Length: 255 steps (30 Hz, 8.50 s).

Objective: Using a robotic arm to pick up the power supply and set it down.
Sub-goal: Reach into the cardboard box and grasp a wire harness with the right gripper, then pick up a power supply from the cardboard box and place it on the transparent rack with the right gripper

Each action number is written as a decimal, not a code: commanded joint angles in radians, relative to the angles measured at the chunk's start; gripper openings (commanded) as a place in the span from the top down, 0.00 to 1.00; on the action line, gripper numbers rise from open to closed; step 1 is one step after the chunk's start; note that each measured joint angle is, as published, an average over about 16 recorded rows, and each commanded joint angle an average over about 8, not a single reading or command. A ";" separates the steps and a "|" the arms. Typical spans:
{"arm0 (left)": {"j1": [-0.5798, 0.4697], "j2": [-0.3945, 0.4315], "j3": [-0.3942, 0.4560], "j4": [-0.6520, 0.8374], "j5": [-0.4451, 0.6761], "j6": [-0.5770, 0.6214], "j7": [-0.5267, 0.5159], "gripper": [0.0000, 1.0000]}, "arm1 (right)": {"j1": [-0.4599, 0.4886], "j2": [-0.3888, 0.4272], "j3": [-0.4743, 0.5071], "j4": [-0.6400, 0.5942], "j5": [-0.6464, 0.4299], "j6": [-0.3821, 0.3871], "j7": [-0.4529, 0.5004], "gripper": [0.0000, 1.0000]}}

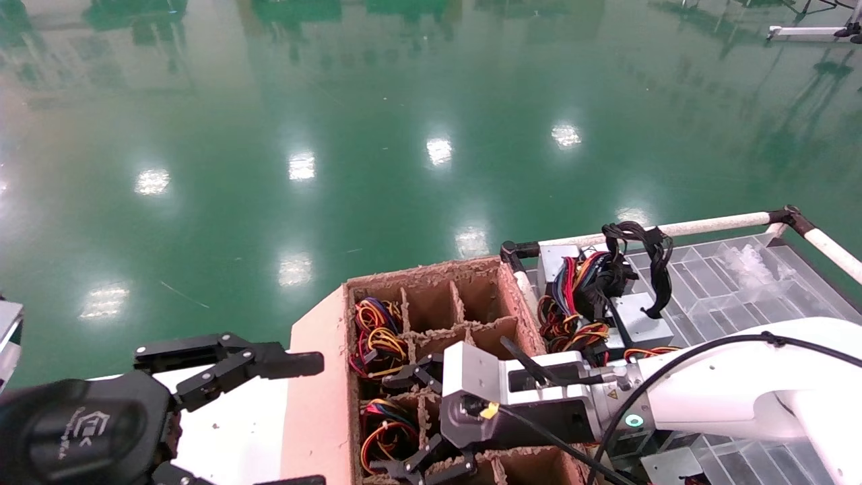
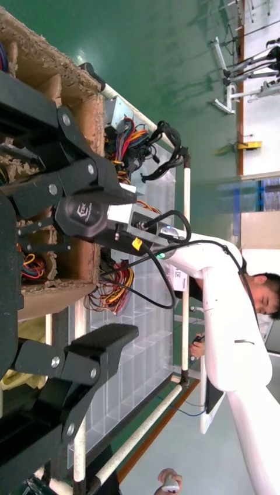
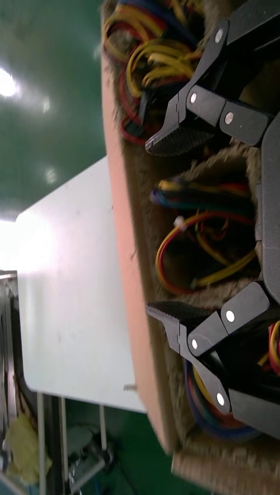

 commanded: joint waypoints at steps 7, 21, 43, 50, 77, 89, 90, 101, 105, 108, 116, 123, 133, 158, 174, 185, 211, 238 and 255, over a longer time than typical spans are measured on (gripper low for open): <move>0.000 0.000 0.000 0.000 0.000 0.000 0.000 0.00 | 0.006 -0.020 0.003 -0.072 -0.003 0.023 -0.067 1.00; 0.000 0.000 0.001 0.000 0.000 0.000 0.000 0.00 | 0.023 -0.035 0.003 -0.172 -0.005 0.014 -0.130 1.00; 0.000 0.000 0.001 0.000 -0.001 0.000 0.001 0.00 | 0.065 -0.011 0.023 -0.263 0.028 -0.068 -0.170 1.00; 0.000 0.000 0.001 0.000 -0.001 -0.001 0.001 0.00 | 0.077 0.037 0.061 -0.238 0.100 -0.117 -0.151 1.00; 0.000 -0.001 0.002 0.000 -0.001 -0.001 0.001 0.00 | 0.055 0.603 0.177 0.360 0.577 -0.114 0.116 1.00; -0.001 -0.001 0.002 0.000 -0.001 -0.001 0.001 0.00 | 0.068 0.868 0.129 0.341 0.595 -0.127 0.086 1.00; -0.001 -0.001 0.002 0.000 -0.001 -0.001 0.001 0.00 | 0.064 0.886 0.124 0.340 0.603 -0.127 0.082 1.00; -0.001 -0.001 0.002 0.000 -0.002 -0.001 0.001 0.00 | -0.007 1.051 0.061 0.291 0.703 -0.128 0.025 1.00; -0.001 -0.001 0.003 0.000 -0.002 -0.001 0.001 0.00 | -0.041 1.091 0.030 0.270 0.722 -0.127 0.000 1.00; -0.001 -0.001 0.003 0.000 -0.002 -0.001 0.001 0.00 | -0.070 1.111 0.002 0.259 0.725 -0.126 -0.019 1.00; -0.001 -0.001 0.003 0.000 -0.002 -0.001 0.001 0.00 | -0.136 1.116 -0.071 0.271 0.702 -0.124 -0.064 1.00; -0.001 -0.001 0.003 0.000 -0.002 -0.001 0.001 0.00 | -0.151 1.080 -0.110 0.287 0.691 -0.122 -0.075 1.00; -0.001 -0.001 0.003 0.000 -0.002 -0.001 0.002 0.00 | -0.137 1.002 -0.153 0.268 0.686 -0.121 -0.073 1.00; -0.001 -0.001 0.004 0.000 -0.003 -0.002 0.002 0.00 | -0.330 0.914 -0.223 -0.004 0.908 -0.121 -0.204 1.00; -0.001 -0.002 0.004 0.000 -0.003 -0.002 0.002 0.00 | -0.389 0.945 -0.226 -0.127 0.969 -0.112 -0.248 1.00; -0.001 -0.002 0.004 0.000 -0.003 -0.002 0.002 0.00 | -0.401 0.980 -0.233 -0.137 0.980 -0.115 -0.244 1.00; -0.001 -0.002 0.005 0.000 -0.003 -0.002 0.002 0.00 | -0.604 1.029 -0.245 -0.027 1.191 -0.127 -0.261 1.00; -0.001 -0.002 0.006 0.000 -0.004 -0.002 0.003 0.00 | -0.696 1.028 -0.232 0.131 1.314 -0.040 -0.317 1.00; -0.001 -0.002 0.006 0.000 -0.004 -0.003 0.003 0.00 | -0.503 0.918 -0.246 0.135 1.092 0.028 -0.248 0.00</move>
